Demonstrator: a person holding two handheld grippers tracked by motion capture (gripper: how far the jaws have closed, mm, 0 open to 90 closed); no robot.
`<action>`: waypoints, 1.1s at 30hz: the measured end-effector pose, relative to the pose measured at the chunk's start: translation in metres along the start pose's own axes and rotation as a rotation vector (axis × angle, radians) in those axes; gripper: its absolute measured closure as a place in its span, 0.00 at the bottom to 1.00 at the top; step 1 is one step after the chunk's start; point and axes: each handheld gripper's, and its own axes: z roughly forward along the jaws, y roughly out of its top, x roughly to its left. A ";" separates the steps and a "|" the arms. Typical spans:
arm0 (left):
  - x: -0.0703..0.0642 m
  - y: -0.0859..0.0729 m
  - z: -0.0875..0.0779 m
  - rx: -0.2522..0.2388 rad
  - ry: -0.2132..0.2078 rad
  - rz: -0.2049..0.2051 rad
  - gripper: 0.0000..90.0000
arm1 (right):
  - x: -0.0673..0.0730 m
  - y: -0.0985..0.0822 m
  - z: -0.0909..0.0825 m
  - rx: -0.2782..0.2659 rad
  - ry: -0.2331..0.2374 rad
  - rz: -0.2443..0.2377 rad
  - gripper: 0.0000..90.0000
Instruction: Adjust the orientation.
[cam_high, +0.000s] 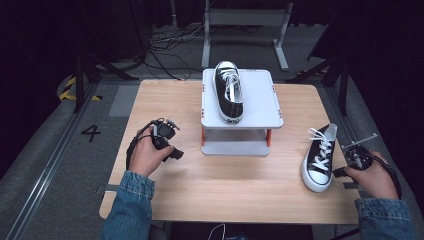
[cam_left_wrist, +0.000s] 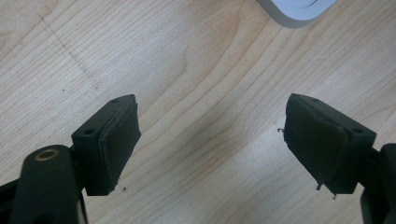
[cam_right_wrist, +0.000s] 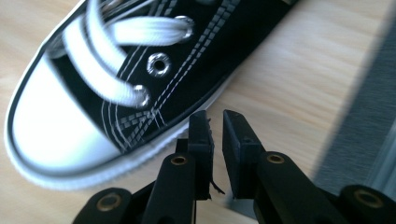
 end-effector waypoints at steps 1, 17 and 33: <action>0.000 -0.001 -0.001 0.000 0.002 -0.002 0.21 | 0.003 0.003 0.002 0.005 0.037 -0.023 0.85; 0.003 -0.010 -0.005 -0.002 0.013 -0.017 0.21 | 0.054 0.036 0.016 0.010 0.104 -0.295 0.57; 0.000 -0.036 -0.004 0.041 0.041 -0.050 0.21 | 0.015 0.047 -0.011 -0.097 -0.148 -0.404 0.44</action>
